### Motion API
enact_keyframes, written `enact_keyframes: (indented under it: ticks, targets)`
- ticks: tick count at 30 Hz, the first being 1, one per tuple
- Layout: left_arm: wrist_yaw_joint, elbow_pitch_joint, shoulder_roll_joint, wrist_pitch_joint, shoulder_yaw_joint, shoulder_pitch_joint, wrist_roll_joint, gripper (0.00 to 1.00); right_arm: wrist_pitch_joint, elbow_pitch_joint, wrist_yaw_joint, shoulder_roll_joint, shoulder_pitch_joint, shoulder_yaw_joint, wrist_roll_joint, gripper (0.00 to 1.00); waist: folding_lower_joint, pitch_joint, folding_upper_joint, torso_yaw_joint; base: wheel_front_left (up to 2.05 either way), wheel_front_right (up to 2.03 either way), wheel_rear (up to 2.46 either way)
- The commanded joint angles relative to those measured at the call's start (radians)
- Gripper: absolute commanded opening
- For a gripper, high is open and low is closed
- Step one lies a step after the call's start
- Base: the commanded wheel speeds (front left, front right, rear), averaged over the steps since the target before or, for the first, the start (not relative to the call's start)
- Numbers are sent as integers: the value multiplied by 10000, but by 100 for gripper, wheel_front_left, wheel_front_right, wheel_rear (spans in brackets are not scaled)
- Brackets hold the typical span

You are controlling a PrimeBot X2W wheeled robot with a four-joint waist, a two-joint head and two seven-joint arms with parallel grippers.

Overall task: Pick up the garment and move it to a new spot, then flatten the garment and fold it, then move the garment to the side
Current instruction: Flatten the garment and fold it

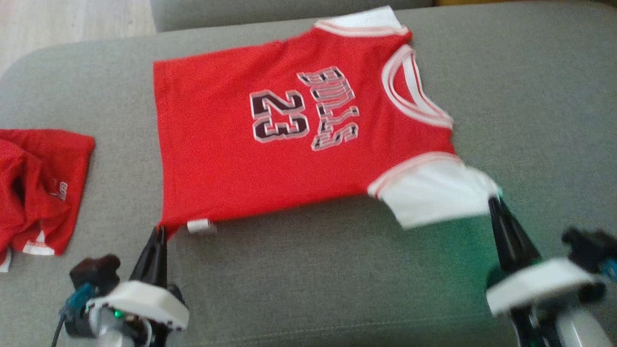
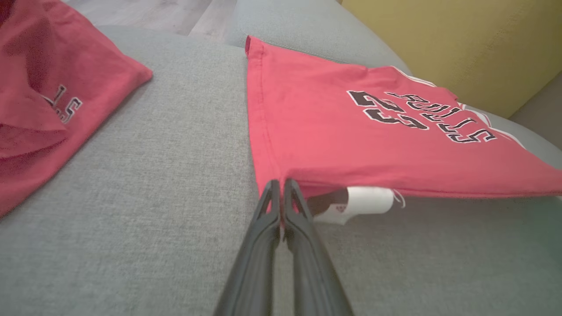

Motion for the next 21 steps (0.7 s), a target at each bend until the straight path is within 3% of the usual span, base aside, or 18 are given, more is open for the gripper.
enact_keyframes:
  ticks: [1, 6, 11, 15, 21]
  targets:
    - [151, -656, 284, 145, 398, 17, 72, 0, 329, -805, -7, 106, 363, -106, -237, 0, 0, -124, -1, 75, 0, 0, 0]
    - [616, -2851, 406, 1503, 506, 1659, -120, 0, 2771, -3766, -7, 915, 2504, -1114, -1059, 0, 0, -330, -1, 46, 0, 0, 0]
    - [958, -4590, 531, 2620, 546, 2672, -248, 0, 4490, -5562, -7, 1159, 3476, -1524, -1396, 0, 0, -390, -1, 85, 0, 0, 0]
    - [994, -5221, 756, 3288, 541, 2748, -325, 0, 5115, -5927, -7, 1201, 3320, -1686, -1370, 0, 0, -317, -1, 137, 0, 0, 0]
    - [493, -4855, 1342, 4769, 275, 1568, -676, 0, 5676, -5008, -7, 1029, 1467, -1575, -1471, 0, 0, 124, -1, 182, 0, 0, 0]
